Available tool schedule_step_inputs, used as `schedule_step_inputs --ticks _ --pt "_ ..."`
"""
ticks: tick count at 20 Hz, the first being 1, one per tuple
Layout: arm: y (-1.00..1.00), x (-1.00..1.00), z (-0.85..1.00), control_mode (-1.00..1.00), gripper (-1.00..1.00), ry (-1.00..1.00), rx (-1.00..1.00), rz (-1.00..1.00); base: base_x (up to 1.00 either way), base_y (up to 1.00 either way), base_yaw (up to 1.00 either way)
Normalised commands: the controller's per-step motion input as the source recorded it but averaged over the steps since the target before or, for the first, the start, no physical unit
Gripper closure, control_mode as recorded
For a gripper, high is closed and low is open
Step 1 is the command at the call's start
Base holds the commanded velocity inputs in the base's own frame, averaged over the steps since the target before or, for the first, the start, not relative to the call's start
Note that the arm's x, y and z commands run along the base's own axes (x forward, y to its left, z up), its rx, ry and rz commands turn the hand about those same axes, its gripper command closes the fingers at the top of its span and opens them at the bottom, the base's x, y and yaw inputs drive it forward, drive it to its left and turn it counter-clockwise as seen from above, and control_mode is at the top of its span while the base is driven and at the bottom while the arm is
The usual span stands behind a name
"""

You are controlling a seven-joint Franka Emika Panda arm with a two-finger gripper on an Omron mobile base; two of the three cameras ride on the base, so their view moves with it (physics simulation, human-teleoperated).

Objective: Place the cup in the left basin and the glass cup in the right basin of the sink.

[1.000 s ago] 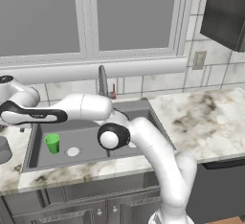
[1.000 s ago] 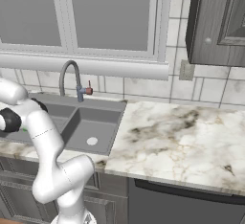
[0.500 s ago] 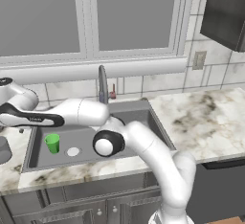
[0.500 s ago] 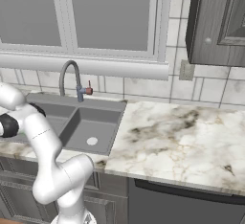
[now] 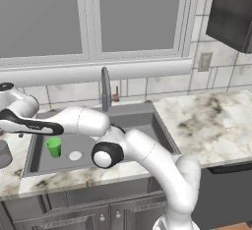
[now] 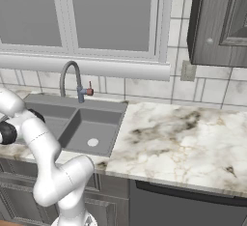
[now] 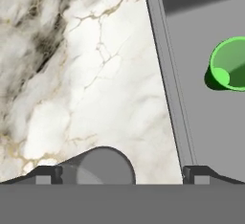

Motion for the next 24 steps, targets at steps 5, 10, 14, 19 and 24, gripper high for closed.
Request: schedule_step_inputs --ticks 5,10,14,19,24 --pt "0.18 0.10 0.00 -1.00 -1.00 0.00 0.00 0.08 0.00 0.00 0.00" --pt "0.17 0.01 0.01 -1.00 -1.00 0.00 0.00 0.12 0.00 0.00 0.00" --pt "0.14 0.00 0.04 -1.00 -1.00 0.04 0.00 0.09 0.00 0.00 0.00" --pt "0.11 0.00 0.06 -1.00 -1.00 0.09 -0.01 0.08 0.00 0.00 0.00" --pt "0.07 0.00 0.05 -1.00 -1.00 0.08 -0.04 0.09 0.00 0.00 0.00"
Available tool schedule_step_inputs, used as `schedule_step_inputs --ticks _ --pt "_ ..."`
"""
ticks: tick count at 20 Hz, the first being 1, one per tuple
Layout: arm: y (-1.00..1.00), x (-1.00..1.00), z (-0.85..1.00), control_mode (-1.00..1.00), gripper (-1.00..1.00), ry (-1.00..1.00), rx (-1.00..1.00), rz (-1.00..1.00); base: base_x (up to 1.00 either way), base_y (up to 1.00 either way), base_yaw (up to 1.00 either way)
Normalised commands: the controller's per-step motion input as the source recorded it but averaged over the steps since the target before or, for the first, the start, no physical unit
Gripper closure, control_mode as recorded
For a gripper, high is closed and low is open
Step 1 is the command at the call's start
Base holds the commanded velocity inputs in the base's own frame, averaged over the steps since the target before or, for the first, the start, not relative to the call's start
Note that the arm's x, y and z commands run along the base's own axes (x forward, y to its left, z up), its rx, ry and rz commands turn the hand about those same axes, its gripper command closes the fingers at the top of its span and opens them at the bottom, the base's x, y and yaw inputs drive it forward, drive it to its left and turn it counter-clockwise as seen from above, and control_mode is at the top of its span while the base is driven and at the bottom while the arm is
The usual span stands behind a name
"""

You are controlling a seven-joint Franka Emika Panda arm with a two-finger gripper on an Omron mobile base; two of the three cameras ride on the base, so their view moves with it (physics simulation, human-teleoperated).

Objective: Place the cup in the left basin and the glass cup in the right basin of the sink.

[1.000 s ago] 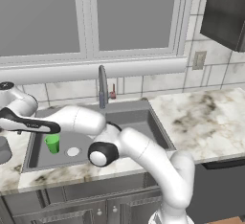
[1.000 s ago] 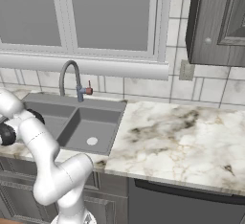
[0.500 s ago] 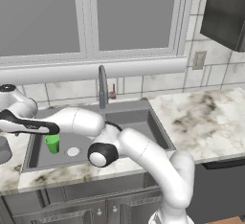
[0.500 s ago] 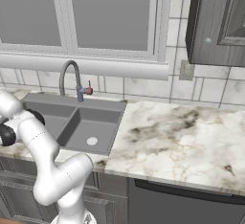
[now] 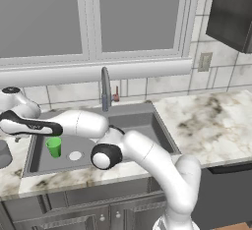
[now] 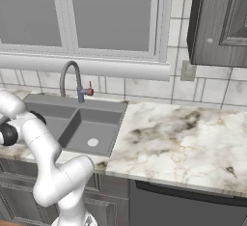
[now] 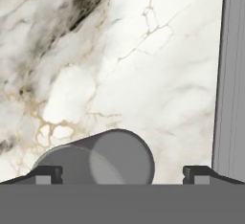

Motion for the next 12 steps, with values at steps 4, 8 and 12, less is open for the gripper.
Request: schedule_step_inputs --ticks 4,8,12 --pt "0.11 0.05 0.00 -1.00 -1.00 0.05 -0.10 0.07 0.00 0.00 0.00" --pt "0.17 0.12 0.00 -1.00 -1.00 0.02 -0.13 0.03 0.00 0.00 0.00" --pt "0.18 0.14 0.00 -1.00 -1.00 0.05 -0.12 0.02 0.00 0.00 0.00"
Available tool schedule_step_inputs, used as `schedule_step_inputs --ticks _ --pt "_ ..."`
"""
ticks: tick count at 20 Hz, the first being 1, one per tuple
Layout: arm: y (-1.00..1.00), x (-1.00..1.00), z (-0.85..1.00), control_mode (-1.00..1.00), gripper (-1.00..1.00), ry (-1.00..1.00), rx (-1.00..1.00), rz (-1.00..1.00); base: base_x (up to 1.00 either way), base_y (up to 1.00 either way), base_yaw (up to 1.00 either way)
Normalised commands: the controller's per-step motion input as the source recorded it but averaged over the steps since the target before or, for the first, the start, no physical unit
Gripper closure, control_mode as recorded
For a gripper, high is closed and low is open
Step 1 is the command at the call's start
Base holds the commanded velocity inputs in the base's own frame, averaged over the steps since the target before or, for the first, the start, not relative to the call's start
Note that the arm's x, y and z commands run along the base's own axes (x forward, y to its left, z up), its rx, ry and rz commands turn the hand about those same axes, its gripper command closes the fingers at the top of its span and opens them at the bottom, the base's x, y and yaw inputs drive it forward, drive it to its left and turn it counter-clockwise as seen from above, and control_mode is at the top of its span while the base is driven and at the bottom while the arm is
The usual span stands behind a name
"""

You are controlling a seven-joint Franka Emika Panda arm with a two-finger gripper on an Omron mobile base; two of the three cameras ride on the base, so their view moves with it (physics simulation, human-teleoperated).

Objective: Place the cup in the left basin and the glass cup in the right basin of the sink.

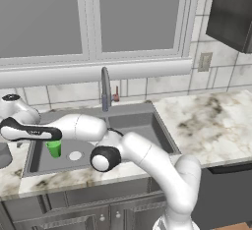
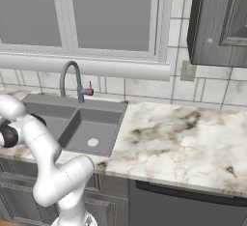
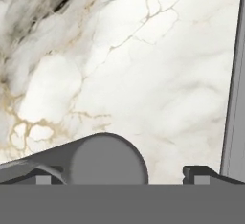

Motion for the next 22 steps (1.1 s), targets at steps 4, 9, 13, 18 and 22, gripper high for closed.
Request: schedule_step_inputs --ticks 4,9,13,18,22 --pt "0.14 0.19 0.02 -1.00 -1.00 0.02 -0.11 0.02 0.00 0.00 0.00" --pt "0.16 0.17 0.05 -1.00 -1.00 0.01 -0.08 0.02 0.00 0.00 0.00" --pt "0.19 0.14 0.07 -1.00 -1.00 0.02 -0.07 0.02 0.00 0.00 0.00" --pt "0.23 0.08 0.14 -1.00 -1.00 0.00 -0.03 0.03 0.00 0.00 0.00" --pt "0.24 0.02 0.18 -1.00 -1.00 0.02 0.00 0.03 0.00 0.00 0.00"
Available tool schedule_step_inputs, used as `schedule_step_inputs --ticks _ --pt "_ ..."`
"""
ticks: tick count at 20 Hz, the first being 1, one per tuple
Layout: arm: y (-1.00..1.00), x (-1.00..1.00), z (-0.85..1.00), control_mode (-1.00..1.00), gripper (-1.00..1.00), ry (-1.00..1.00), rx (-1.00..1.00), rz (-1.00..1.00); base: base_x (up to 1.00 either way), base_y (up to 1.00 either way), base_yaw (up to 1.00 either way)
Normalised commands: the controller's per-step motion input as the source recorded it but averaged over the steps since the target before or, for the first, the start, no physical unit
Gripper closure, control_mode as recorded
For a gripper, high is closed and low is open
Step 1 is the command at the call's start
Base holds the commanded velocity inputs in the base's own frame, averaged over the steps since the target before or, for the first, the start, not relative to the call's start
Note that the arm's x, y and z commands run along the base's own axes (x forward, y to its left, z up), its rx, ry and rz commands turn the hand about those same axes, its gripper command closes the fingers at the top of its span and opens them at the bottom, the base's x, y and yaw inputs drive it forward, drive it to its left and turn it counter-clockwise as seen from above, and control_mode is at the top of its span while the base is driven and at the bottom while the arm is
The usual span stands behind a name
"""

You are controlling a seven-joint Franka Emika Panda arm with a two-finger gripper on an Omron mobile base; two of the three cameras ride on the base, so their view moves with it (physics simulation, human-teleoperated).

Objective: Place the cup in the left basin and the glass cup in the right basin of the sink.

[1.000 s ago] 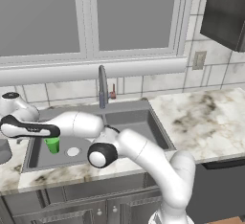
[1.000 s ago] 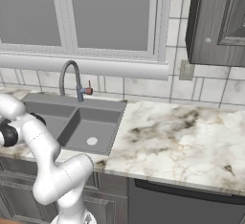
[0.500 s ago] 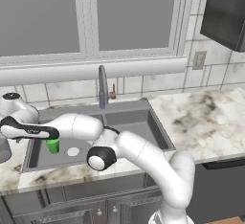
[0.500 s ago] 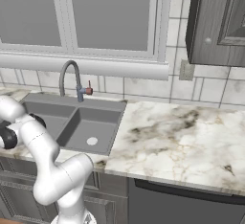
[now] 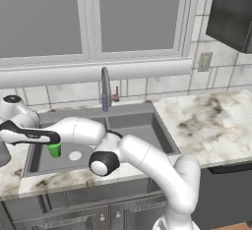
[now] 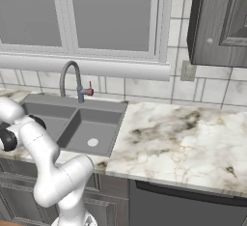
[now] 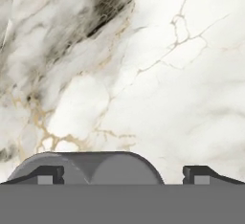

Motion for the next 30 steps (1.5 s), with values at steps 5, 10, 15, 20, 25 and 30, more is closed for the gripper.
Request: schedule_step_inputs --ticks 5,10,15,20,25,30 --pt "0.23 0.01 0.12 -1.00 -1.00 0.06 -0.01 0.02 0.00 0.00 0.00" --pt "0.19 0.03 0.02 -1.00 -1.00 0.10 -0.05 0.01 0.00 0.00 0.00" --pt "0.15 0.06 -0.01 -1.00 -1.00 0.09 -0.11 0.00 0.00 0.00 0.00" --pt "0.17 0.08 0.00 -1.00 -1.00 0.09 -0.13 0.00 0.00 0.00 0.00" --pt "0.10 -0.03 -0.07 -1.00 -1.00 0.14 -0.19 0.00 0.00 0.00 0.00" --pt "0.02 -0.07 -0.20 -1.00 -1.00 0.16 -0.26 0.01 0.00 0.00 0.00"
